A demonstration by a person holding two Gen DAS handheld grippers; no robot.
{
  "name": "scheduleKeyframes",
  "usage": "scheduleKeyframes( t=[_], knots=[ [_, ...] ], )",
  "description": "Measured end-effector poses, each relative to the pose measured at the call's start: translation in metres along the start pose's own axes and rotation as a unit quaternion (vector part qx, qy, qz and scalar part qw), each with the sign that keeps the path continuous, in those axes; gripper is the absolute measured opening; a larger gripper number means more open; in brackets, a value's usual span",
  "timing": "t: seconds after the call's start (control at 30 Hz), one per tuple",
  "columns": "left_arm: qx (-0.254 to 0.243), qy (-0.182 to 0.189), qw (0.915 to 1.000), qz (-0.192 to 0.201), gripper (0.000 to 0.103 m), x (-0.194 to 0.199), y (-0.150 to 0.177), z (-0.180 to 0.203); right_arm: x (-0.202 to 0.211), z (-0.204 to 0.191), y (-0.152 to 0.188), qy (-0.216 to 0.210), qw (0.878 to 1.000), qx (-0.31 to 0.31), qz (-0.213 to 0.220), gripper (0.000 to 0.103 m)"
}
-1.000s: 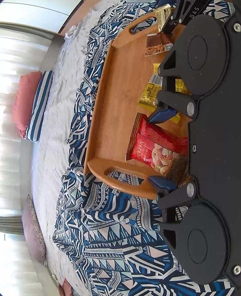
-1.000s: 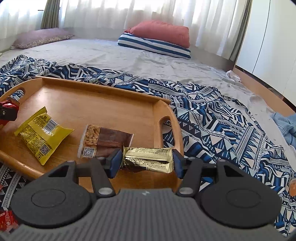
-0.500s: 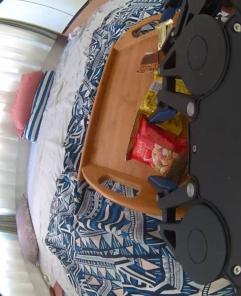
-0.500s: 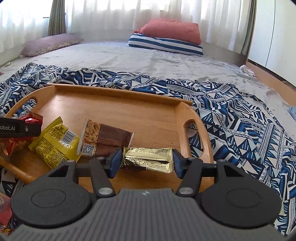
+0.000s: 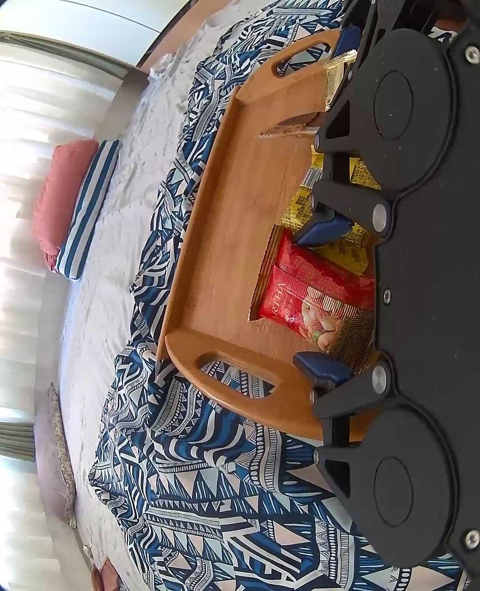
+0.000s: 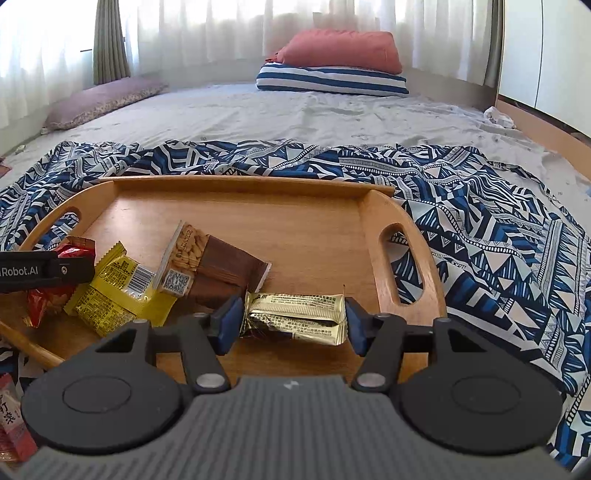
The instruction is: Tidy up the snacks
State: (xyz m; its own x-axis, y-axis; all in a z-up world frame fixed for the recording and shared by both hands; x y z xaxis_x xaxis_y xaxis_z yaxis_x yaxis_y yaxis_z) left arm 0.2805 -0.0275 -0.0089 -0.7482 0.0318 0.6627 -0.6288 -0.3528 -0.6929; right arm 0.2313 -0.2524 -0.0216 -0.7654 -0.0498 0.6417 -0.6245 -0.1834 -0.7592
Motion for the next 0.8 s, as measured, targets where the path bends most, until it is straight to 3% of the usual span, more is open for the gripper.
scheduleKeyframes(
  t=[0.17, 0.5, 0.8],
  knots=[
    [0.001, 0.0, 1.0, -0.005, 0.063, -0.001, 0.0, 0.0, -0.001, -0.001, 0.002, -0.001, 1.0, -0.002, -0.001, 0.063],
    [-0.001, 0.015, 0.9998, -0.014, 0.084, 0.002, 0.001, 0.003, 0.002, -0.002, 0.003, -0.003, 1.0, 0.002, 0.002, 0.071],
    [-0.02, 0.046, 0.9984, -0.026, 0.089, 0.014, 0.004, 0.013, 0.013, -0.001, 0.001, -0.005, 1.0, 0.007, 0.008, 0.077]
  ],
)
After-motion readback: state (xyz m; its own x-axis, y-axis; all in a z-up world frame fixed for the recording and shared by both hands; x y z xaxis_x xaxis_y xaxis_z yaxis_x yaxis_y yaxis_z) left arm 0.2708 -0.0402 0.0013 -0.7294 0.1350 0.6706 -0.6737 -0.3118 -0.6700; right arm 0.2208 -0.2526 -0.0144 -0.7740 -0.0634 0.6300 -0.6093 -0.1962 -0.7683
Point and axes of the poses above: each gripper's, at about its wrist camera, not at the fingertips, and x roughly against the way its jaws point, z to its right, y to its underside, the point moved 5 cm from there along -x, roughly the way its jaws point, and after that the axes turned 9 degrees about x, right-handed, at the moved point
